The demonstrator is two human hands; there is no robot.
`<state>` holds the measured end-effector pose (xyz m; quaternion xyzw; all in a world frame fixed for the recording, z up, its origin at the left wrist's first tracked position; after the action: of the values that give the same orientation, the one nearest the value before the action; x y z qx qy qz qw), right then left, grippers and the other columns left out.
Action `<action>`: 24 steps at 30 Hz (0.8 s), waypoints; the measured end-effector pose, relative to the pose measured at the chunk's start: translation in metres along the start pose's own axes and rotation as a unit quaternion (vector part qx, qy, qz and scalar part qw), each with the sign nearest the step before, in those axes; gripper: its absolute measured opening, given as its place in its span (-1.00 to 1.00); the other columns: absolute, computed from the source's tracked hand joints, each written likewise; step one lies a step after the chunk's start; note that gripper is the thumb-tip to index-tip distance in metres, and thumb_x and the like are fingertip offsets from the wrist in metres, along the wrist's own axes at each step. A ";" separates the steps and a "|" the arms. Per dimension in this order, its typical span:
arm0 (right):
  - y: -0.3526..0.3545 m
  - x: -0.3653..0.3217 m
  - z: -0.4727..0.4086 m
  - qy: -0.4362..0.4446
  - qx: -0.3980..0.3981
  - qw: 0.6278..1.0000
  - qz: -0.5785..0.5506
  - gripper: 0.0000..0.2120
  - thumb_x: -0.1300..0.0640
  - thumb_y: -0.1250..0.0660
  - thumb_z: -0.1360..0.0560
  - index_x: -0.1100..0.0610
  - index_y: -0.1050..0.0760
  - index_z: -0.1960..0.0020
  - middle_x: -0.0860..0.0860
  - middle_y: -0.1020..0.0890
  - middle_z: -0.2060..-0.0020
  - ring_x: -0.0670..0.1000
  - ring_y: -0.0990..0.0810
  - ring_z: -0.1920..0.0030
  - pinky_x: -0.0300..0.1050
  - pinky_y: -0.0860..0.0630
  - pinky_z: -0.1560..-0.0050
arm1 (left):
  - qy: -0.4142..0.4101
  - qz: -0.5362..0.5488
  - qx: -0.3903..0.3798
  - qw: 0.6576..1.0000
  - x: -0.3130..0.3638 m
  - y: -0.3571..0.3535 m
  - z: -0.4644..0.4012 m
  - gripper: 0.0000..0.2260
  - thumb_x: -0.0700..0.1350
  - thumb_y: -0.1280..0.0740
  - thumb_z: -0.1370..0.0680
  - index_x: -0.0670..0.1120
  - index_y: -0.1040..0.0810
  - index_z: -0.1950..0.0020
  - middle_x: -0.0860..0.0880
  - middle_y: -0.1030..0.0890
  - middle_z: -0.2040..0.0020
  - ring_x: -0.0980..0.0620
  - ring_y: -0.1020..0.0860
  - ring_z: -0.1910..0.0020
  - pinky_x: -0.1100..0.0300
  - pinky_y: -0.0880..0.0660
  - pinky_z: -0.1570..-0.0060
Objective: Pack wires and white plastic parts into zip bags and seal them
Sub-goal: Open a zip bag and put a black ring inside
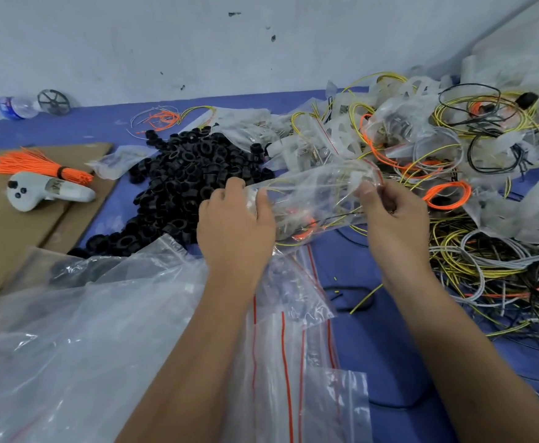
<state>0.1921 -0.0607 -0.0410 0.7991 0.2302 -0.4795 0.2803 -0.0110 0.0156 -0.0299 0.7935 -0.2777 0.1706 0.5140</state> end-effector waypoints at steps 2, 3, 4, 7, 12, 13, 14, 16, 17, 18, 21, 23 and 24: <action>-0.002 0.000 0.002 -0.009 -0.010 1.000 -0.008 -0.61 -0.15 -0.20 -0.59 0.16 -0.55 0.10 0.20 -0.60 0.21 0.22 -0.52 0.18 0.25 -0.50 0.07 | -0.005 0.060 0.001 0.998 -0.001 -0.003 -0.002 -0.73 0.08 -0.28 -0.62 -0.11 -0.49 -0.15 -0.11 -0.59 0.01 -0.17 -0.51 -0.05 0.02 -0.38 0.07; -0.004 -0.001 0.005 -0.016 -0.018 0.999 -0.023 -0.65 -0.13 -0.18 -0.61 0.10 -0.58 0.07 0.16 -0.63 0.19 0.17 -0.55 0.18 0.23 -0.54 0.05 | -0.005 0.083 0.001 0.997 -0.001 -0.003 -0.003 -0.75 0.07 -0.31 -0.61 -0.11 -0.46 -0.11 -0.09 -0.57 0.04 -0.14 -0.51 -0.03 0.03 -0.37 0.10; -0.005 -0.003 0.007 -0.032 -0.027 0.998 -0.054 -0.69 -0.11 -0.17 -0.64 0.02 -0.60 0.05 0.10 -0.66 0.16 0.07 -0.58 0.17 0.20 -0.58 0.03 | -0.002 0.104 -0.004 0.995 -0.001 -0.004 -0.002 -0.75 0.06 -0.33 -0.60 -0.09 -0.43 -0.09 -0.07 -0.57 0.06 -0.12 -0.51 0.00 0.02 -0.39 0.11; -0.009 -0.004 0.010 -0.113 -0.052 0.973 -0.194 -0.72 -0.04 -0.14 -0.71 -0.05 -0.62 -0.06 -0.07 -0.71 0.08 -0.05 -0.69 0.02 0.16 -0.68 -0.04 | 0.001 0.146 -0.018 0.989 0.000 -0.003 -0.002 -0.70 0.08 -0.35 -0.55 -0.05 -0.37 -0.13 -0.02 -0.57 0.05 -0.10 -0.55 0.01 -0.08 -0.51 0.04; -0.003 -0.016 0.003 -0.089 -0.012 0.946 -0.310 -0.74 0.12 -0.15 -0.72 0.08 -0.60 0.00 -0.05 -0.66 0.13 -0.06 -0.61 0.09 -0.01 -0.58 0.00 | 0.045 0.252 -0.062 0.965 -0.002 -0.006 -0.004 -0.52 0.46 -0.12 -0.46 0.11 -0.48 -0.09 0.14 -0.60 0.14 0.07 -0.58 0.01 -0.05 -0.50 -0.01; -0.002 -0.019 0.000 -0.089 -0.013 0.935 -0.342 -0.74 0.14 -0.15 -0.72 0.09 -0.59 0.00 -0.05 -0.66 0.13 -0.07 -0.61 0.09 -0.05 -0.58 0.03 | 0.059 0.280 -0.074 0.955 -0.001 -0.007 -0.005 -0.48 0.50 -0.08 -0.44 0.13 -0.53 -0.02 0.19 -0.60 0.22 0.18 -0.56 0.12 0.01 -0.48 0.06; 0.000 -0.022 -0.003 -0.094 -0.020 0.924 -0.371 -0.74 0.15 -0.14 -0.72 0.10 -0.58 0.00 -0.06 -0.67 0.13 -0.08 -0.63 0.09 -0.08 -0.60 0.04 | 0.071 0.305 -0.086 0.946 -0.001 -0.007 -0.006 -0.44 0.52 -0.05 -0.42 0.12 -0.57 0.02 0.21 -0.58 0.29 0.20 -0.53 0.23 0.03 -0.45 0.11; 0.002 -0.035 -0.011 -0.090 -0.052 0.911 -0.398 -0.73 0.17 -0.13 -0.72 0.13 -0.58 0.01 -0.04 -0.70 0.12 -0.06 -0.68 0.06 -0.08 -0.63 0.01 | 0.105 0.360 -0.117 0.920 0.002 -0.007 -0.007 -0.36 0.53 -0.04 -0.40 0.09 -0.67 0.06 0.14 -0.51 0.43 0.08 -0.48 0.34 0.01 -0.41 0.13; 0.001 -0.045 -0.016 -0.081 -0.079 0.912 -0.394 -0.72 0.17 -0.12 -0.72 0.16 -0.58 0.01 0.03 -0.70 0.09 0.01 -0.70 0.01 -0.01 -0.64 -0.01 | 0.112 0.385 -0.142 0.905 0.005 -0.007 -0.007 -0.34 0.53 -0.06 -0.40 0.07 -0.70 0.04 0.14 -0.50 0.44 0.07 -0.48 0.35 0.00 -0.41 0.10; 0.000 -0.055 -0.020 -0.068 -0.110 0.914 -0.383 -0.71 0.17 -0.12 -0.72 0.19 -0.57 0.01 0.11 -0.68 0.04 0.11 -0.70 -0.04 0.09 -0.64 -0.03 | 0.105 0.405 -0.173 0.892 0.007 -0.008 -0.005 -0.34 0.52 -0.09 -0.41 0.06 -0.72 -0.02 0.16 -0.57 0.36 0.08 -0.55 0.28 -0.02 -0.47 0.01; -0.005 -0.088 -0.034 -0.016 -0.193 0.918 -0.346 -0.71 0.14 -0.15 -0.71 0.18 -0.59 0.06 0.23 -0.65 -0.05 0.44 -0.59 -0.08 0.32 -0.54 -0.10 | 0.060 0.486 -0.310 0.815 0.015 -0.011 0.002 -0.31 0.51 -0.28 -0.43 0.06 -0.61 -0.36 0.03 -0.66 -0.28 -0.01 -0.58 -0.33 -0.18 -0.38 -0.44; -0.006 -0.103 -0.044 0.016 -0.211 0.916 -0.341 -0.73 0.13 -0.19 -0.69 0.16 -0.60 0.08 0.24 -0.65 -0.01 0.57 -0.50 -0.07 0.28 -0.55 -0.07 | 0.074 0.534 -0.379 0.752 0.011 -0.014 0.003 -0.30 0.44 -0.48 -0.33 0.07 -0.62 -0.35 0.01 -0.65 -0.29 0.02 -0.61 -0.29 -0.05 -0.50 -0.36; -0.007 -0.108 -0.049 0.020 -0.209 0.914 -0.348 -0.76 0.15 -0.21 -0.68 0.17 -0.60 0.06 0.26 -0.63 0.01 0.51 -0.55 -0.11 0.22 -0.59 -0.05 | 0.058 0.542 -0.407 0.733 0.010 -0.014 0.003 -0.41 0.36 -0.53 -0.32 0.09 -0.68 -0.25 0.05 -0.70 -0.16 0.10 -0.67 -0.14 0.10 -0.60 -0.17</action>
<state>0.1715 -0.0336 0.0728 0.6012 0.5940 -0.4715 0.2520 0.0053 0.0147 -0.0363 0.2114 -0.6735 0.3364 0.6234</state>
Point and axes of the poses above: each hand's wrist, its own z-axis away from the middle knuckle, its own y-axis out of the back of the hand, x = y × z, the point moved 3 cm from there along -z, towards the middle knuckle
